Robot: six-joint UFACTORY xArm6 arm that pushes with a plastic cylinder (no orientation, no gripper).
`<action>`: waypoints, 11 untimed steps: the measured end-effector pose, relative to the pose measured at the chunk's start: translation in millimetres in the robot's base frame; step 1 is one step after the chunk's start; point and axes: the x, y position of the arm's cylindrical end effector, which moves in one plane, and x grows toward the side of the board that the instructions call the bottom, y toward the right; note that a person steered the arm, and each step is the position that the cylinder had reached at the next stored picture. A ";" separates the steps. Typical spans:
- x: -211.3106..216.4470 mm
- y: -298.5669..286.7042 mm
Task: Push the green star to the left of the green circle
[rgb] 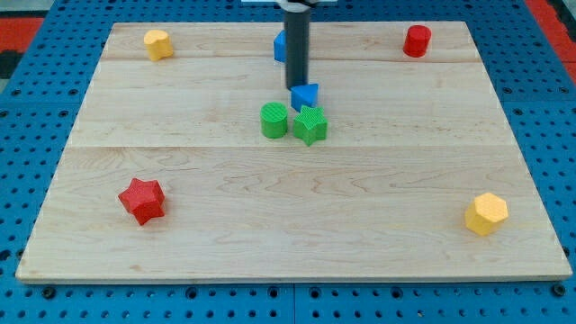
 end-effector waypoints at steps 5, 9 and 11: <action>70.5 17.1; 135.3 -55.9; 124.8 -80.8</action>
